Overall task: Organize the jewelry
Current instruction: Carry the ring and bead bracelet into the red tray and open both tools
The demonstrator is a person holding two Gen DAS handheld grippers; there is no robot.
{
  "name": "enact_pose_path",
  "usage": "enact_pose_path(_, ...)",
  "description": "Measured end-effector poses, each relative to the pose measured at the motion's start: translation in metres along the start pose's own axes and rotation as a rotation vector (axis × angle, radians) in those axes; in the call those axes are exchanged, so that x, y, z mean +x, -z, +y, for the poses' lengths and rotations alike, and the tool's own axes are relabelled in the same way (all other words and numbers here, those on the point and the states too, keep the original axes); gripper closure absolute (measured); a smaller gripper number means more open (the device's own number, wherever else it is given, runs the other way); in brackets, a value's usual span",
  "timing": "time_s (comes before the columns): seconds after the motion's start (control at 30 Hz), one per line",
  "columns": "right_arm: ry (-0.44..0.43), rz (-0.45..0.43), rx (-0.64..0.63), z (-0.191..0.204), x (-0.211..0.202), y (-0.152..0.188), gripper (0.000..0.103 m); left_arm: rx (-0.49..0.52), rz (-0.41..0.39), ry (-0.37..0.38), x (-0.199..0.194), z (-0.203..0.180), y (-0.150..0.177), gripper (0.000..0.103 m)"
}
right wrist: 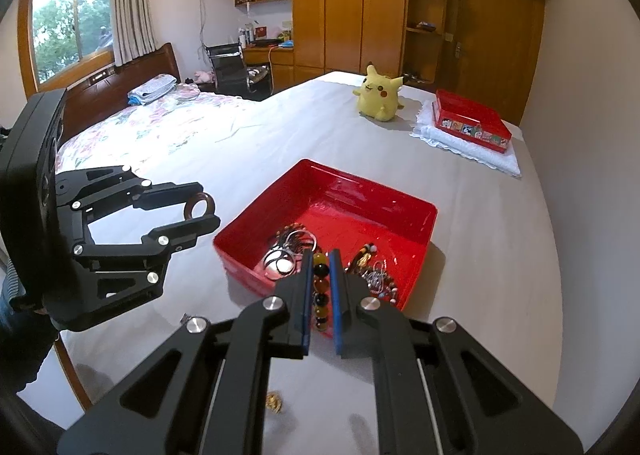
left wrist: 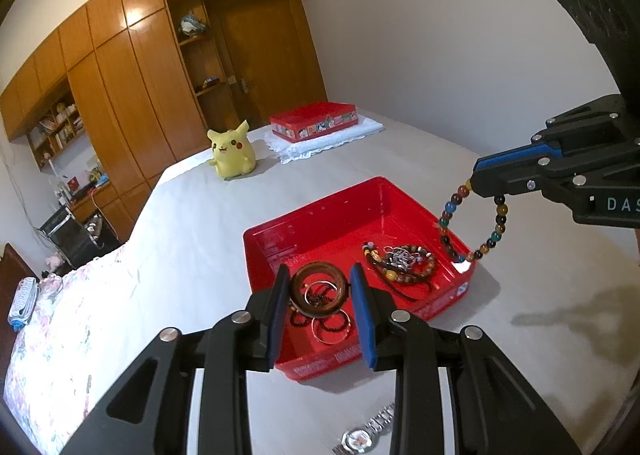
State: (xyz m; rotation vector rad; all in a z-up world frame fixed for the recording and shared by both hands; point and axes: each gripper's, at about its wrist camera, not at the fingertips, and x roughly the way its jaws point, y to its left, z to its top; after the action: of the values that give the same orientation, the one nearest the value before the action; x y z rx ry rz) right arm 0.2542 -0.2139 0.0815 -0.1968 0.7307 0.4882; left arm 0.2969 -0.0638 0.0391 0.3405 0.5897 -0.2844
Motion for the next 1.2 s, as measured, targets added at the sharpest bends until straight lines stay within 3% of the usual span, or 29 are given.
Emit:
enact_pose_path(0.23,0.024,0.048,0.028,-0.02,0.039,-0.017,0.097,-0.01,0.051,0.014,0.04,0.013,-0.01,0.073)
enact_pose_path(0.43,0.018,0.111,0.073,-0.034,0.085,-0.024,0.097,-0.056,0.136,0.072,0.093,0.021,-0.012,0.073)
enact_pose_path(0.7,-0.047,0.203,0.166,-0.048,0.155,-0.025,0.097,-0.078,0.267,0.132,0.165,0.006,0.013,0.072)
enact_pose_path(1.1,-0.031,0.311,0.159,-0.049,0.21,-0.002,0.097,-0.048,0.321,0.137,0.185,-0.002,0.031,0.072)
enact_pose_path(1.2,-0.019,0.313,0.152,-0.048,0.211,0.001,0.093,-0.041,0.319,0.134,0.184,-0.004,0.032,0.066)
